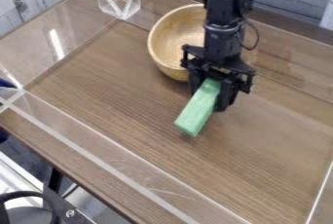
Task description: Remove the green block from inside the brown bowl and put it on the table
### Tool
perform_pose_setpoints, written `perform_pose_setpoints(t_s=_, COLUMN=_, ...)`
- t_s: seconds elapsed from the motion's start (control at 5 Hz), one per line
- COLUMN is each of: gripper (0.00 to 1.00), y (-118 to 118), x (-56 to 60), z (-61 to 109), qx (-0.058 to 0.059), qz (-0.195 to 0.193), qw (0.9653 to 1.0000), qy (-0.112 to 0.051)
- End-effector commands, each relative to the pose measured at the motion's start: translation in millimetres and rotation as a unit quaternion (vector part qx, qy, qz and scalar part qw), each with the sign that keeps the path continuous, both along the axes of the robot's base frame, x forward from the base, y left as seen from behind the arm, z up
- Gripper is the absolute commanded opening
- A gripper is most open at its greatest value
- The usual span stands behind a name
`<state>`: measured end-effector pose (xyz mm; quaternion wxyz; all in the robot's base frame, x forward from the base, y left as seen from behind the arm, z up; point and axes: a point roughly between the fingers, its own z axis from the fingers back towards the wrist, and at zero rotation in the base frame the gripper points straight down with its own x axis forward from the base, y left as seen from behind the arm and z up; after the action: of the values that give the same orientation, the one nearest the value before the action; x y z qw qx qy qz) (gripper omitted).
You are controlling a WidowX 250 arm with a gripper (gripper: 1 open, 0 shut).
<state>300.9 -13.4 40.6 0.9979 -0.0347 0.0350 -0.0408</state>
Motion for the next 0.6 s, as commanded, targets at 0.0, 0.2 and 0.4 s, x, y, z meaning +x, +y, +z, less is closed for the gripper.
perform_pose_setpoints(t_s=0.0, gripper=0.0, y=-7, x=24.5, z=22.5, qx=-0.003, qz=-0.013, qw=0.9988, qy=-0.046)
perform_pose_setpoints(t_s=0.2, gripper=0.0, y=-16, x=42.4, z=19.0, qx=-0.005, qz=-0.021, qw=0.9986, qy=-0.047)
perform_pose_setpoints(t_s=0.4, gripper=0.0, y=-16, x=49.3, z=13.0, qx=-0.004, qz=-0.023, qw=0.9987, qy=-0.046)
